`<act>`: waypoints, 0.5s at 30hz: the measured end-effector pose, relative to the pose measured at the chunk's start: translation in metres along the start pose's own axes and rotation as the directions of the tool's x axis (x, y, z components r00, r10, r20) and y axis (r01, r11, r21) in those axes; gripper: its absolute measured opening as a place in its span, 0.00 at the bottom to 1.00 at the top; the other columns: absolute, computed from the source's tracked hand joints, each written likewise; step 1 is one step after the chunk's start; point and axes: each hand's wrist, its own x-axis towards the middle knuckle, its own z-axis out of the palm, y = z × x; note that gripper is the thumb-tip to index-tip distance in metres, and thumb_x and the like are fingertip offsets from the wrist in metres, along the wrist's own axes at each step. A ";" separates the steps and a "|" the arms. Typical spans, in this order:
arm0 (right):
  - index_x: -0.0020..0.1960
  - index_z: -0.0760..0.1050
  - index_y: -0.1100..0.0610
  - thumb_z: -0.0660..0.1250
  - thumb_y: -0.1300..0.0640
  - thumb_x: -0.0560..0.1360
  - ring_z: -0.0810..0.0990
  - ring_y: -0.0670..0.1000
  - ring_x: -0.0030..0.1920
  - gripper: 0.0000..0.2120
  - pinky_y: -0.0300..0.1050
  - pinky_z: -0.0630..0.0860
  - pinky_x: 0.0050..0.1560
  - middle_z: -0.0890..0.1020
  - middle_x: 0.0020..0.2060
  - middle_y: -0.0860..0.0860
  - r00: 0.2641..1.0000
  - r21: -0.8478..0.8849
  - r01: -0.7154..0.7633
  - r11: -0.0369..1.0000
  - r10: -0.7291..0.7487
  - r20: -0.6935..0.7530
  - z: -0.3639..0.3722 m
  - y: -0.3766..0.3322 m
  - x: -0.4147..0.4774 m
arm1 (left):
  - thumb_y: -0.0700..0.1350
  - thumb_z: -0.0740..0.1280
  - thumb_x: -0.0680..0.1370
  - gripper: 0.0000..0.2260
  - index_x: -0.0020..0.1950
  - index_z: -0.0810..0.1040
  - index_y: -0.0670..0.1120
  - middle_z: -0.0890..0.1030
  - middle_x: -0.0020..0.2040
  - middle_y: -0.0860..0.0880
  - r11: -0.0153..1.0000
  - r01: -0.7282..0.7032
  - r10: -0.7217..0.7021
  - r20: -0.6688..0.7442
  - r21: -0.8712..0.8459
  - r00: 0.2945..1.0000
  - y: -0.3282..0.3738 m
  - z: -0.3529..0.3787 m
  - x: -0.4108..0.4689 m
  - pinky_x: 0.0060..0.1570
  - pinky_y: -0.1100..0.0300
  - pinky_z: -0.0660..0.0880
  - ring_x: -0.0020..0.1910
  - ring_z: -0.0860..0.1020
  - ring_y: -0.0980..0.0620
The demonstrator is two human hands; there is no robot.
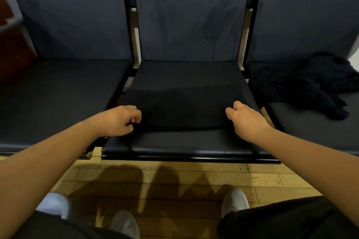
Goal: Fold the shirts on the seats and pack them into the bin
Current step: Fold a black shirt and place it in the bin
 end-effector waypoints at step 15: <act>0.78 0.60 0.57 0.57 0.43 0.83 0.61 0.60 0.77 0.29 0.56 0.61 0.75 0.61 0.78 0.59 0.995 0.337 -0.050 0.940 0.074 -0.060 0.003 -0.056 0.049 | 0.60 0.71 0.77 0.33 0.70 0.70 0.36 0.74 0.65 0.36 0.627 0.627 -0.733 -0.079 -0.461 0.675 -0.013 0.007 0.039 0.59 0.45 0.75 0.62 0.75 0.37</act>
